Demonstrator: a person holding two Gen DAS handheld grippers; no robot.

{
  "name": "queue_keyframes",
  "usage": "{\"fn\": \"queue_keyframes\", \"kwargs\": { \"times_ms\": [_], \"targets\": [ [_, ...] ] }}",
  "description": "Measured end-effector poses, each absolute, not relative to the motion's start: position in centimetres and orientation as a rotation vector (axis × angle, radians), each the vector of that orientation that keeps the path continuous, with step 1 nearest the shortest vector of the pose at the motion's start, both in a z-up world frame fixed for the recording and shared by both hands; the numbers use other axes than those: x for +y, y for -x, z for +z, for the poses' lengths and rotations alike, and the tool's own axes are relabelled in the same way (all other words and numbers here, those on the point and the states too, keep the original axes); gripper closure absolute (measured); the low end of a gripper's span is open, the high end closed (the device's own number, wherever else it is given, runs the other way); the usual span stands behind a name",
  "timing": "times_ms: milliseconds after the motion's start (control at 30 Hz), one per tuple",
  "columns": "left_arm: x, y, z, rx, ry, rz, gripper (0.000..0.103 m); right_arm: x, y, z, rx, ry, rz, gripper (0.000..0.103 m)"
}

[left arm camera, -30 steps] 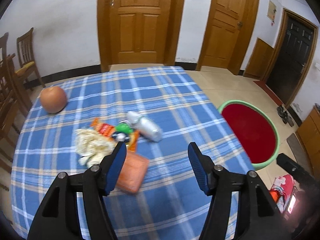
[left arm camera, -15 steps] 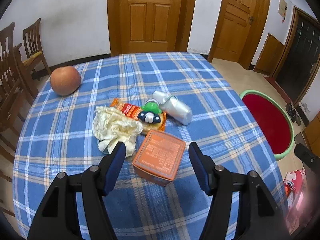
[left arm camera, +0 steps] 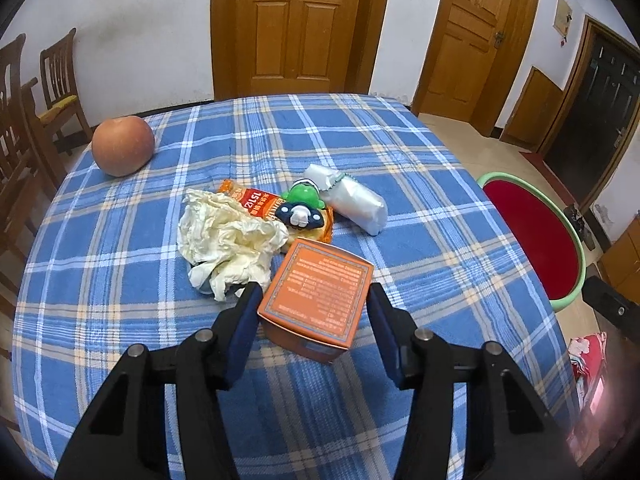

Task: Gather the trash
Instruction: 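Close the left tool on the orange medicine box and lift it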

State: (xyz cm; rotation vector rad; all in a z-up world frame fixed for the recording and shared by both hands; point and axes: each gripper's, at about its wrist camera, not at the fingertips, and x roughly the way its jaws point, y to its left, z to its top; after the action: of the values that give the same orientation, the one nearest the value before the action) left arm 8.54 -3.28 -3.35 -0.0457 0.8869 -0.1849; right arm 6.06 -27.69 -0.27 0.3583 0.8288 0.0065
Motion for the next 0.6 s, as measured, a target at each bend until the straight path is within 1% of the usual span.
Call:
{"fn": "queue_keyframes", "kwargs": {
  "times_ms": [600],
  "targets": [
    [2.8,-7.5,0.7,0.766,0.146,-0.088,0.050,-21.6,-11.1,-0.3,0.875,-0.244,0.138,0.020]
  ]
}}
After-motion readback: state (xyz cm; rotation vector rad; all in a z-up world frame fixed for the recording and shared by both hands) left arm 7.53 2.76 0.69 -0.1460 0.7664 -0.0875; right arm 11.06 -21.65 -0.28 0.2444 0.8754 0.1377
